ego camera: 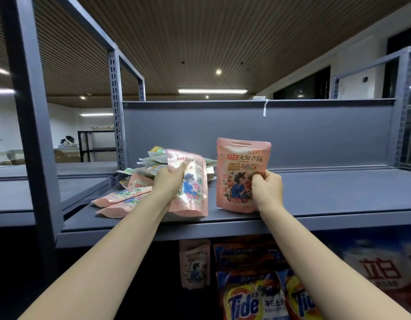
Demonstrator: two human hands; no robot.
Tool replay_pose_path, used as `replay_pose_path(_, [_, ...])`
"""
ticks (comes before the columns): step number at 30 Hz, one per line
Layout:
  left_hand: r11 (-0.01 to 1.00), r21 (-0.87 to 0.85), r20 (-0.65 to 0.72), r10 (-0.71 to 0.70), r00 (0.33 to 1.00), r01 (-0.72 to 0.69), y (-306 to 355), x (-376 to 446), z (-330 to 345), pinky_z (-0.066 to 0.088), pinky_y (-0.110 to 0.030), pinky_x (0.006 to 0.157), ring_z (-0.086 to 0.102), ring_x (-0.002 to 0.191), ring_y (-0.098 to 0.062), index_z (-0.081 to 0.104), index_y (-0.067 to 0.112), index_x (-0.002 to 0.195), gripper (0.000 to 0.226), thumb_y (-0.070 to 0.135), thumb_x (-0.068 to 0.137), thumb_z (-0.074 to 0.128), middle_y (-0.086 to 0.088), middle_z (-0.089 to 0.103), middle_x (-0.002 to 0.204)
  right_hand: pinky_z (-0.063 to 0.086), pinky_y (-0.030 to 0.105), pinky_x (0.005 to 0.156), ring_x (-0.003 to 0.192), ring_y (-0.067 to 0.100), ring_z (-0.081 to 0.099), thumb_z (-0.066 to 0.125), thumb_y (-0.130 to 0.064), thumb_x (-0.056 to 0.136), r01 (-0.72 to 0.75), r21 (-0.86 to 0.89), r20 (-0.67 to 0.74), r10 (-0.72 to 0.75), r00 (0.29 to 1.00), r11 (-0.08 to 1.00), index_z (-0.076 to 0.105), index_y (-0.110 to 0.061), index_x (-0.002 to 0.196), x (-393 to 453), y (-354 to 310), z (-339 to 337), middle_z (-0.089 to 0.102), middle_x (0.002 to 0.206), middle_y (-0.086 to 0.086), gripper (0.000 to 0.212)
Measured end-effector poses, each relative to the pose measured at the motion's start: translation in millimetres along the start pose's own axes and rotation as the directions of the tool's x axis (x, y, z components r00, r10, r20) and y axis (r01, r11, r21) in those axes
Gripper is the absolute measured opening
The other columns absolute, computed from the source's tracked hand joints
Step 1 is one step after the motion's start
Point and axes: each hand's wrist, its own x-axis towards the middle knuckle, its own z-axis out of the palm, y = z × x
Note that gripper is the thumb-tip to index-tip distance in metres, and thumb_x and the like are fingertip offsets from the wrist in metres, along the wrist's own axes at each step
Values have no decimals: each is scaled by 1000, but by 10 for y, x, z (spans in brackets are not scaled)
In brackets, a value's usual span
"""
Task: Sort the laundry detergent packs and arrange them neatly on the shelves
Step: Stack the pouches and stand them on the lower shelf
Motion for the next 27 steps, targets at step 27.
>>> replay_pose_path(27, [905,-381,-495,-28,868,-188,-565,-898,-429,36,-12,40,50,42,1,49,19,55,29,15,83,44,15,56,46,42,31,53,58,16,52,40,-14,89,195,28,-129,-190,973,980,45,-17,54,-896,118,-269,54,56,-3,36])
